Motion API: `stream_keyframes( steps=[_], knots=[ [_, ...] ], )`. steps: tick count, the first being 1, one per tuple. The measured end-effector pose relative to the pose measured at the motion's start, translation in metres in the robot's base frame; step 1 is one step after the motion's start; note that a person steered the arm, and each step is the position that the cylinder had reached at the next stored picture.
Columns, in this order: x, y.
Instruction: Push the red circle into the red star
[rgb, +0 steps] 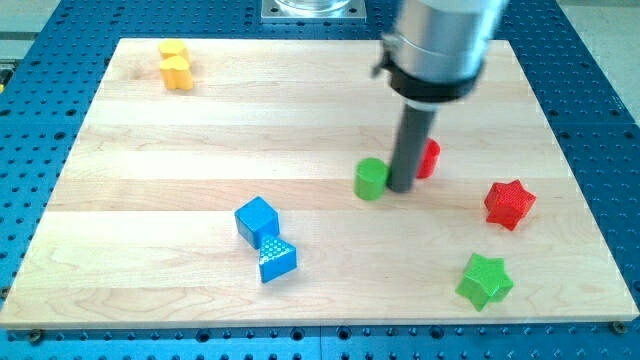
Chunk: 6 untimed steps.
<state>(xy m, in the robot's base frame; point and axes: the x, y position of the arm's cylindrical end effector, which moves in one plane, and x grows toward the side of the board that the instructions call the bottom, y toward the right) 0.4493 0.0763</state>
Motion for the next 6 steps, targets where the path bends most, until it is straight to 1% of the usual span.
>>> stream_keyframes(
  steps=[1, 2, 3, 4, 5, 6],
  knots=[
    [0.0, 0.006],
    [-0.039, 0.028],
    [-0.047, 0.065],
    [0.02, 0.134],
    [0.027, 0.19],
    [0.037, 0.17]
  ],
)
